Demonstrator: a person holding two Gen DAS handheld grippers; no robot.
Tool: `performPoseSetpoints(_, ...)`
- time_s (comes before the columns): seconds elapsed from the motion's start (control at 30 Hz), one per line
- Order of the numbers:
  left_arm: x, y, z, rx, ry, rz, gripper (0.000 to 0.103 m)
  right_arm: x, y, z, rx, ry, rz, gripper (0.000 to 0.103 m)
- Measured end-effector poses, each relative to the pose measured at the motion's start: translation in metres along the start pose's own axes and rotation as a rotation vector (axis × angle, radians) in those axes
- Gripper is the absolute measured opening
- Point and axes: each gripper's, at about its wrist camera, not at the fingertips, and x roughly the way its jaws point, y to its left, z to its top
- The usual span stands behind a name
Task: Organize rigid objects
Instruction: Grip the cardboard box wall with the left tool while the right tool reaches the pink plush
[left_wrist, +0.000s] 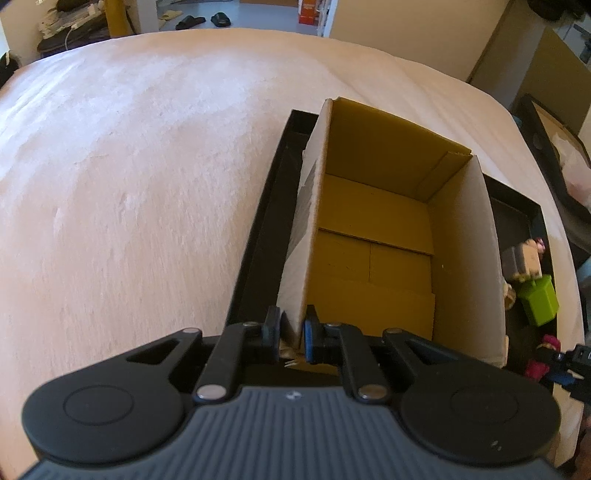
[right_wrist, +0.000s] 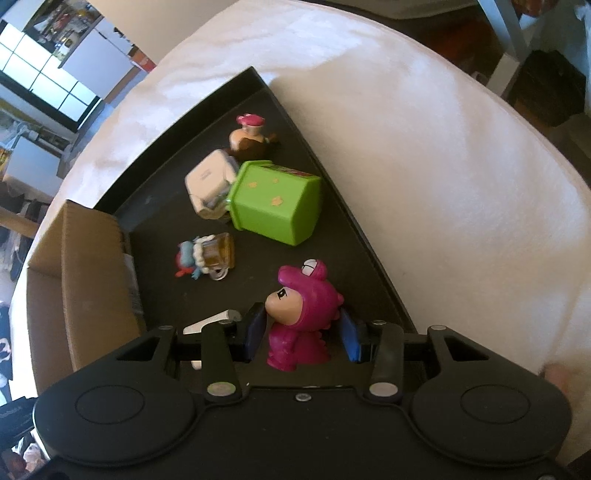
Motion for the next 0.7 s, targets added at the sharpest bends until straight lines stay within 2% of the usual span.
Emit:
performPoseSetpoints(0.27,-0.007,-0.004,-0.015,0.009,0.005,-0.012,0.012,-0.019,0.012,-0.005,-0.054,-0.011,-0.014,0.043)
performPoseSetpoints(0.7,-0.014,-0.002,-0.018,0.012,-0.003,-0.048,0.012,-0.047,0.065,-0.017,-0.202,-0.069,-0.025,0.043)
